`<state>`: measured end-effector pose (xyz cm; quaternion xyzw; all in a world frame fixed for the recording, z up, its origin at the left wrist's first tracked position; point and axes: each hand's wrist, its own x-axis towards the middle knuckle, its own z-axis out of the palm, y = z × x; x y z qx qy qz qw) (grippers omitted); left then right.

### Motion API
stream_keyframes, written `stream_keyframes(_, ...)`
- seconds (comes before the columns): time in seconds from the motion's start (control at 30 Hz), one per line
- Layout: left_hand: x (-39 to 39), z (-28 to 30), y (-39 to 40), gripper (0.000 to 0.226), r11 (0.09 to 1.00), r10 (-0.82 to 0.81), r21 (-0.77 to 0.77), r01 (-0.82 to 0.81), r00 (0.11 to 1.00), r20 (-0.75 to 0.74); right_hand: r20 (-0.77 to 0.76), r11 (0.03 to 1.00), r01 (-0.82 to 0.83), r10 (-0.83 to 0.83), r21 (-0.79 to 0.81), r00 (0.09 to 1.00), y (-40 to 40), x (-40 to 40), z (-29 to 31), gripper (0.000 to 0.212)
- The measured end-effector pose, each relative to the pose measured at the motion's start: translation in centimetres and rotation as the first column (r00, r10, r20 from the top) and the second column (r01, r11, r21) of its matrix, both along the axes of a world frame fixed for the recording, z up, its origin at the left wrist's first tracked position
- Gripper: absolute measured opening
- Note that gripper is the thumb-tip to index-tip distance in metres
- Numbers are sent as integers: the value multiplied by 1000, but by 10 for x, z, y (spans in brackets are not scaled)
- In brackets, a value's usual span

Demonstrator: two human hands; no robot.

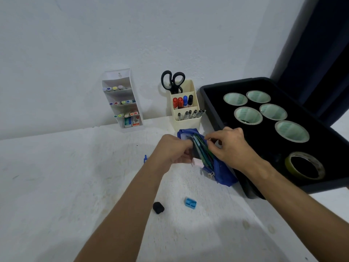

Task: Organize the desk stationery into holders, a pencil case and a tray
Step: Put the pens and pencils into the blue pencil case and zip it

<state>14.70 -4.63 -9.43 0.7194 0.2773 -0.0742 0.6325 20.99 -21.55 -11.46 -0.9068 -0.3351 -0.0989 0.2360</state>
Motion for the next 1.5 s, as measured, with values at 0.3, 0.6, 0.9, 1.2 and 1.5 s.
stream_keyframes(0.3, 31, -22, -16, 17, 995, 91, -28, -93, 994, -66, 22, 1000, 6, -5, -11, 1000, 0, 1, -2, 21)
stream_keyframes(0.6, 25, -50, -8, 14, 827, -75, 560, 38, 996, 43, 7, 1000, 7, -7, -2, 1000, 1, 1, -3, 20)
stream_keyframes(0.9, 21, -57, -5, 18, 797, -103, 602, 52, 993, 50, -17, 999, 33, -34, -29, 999, 1, 8, -12, 22)
stream_keyframes(1.2, 20, -42, -6, 22, 769, -184, 638, 46, 971, 152, -1, 999, 10, -10, -32, 1000, 1, 5, -7, 21)
stream_keyframes(1.5, 3, -44, 21, 32, 705, -94, 708, 32, 994, 48, -1, 999, 11, -11, -39, 1000, 1, 6, -9, 23)
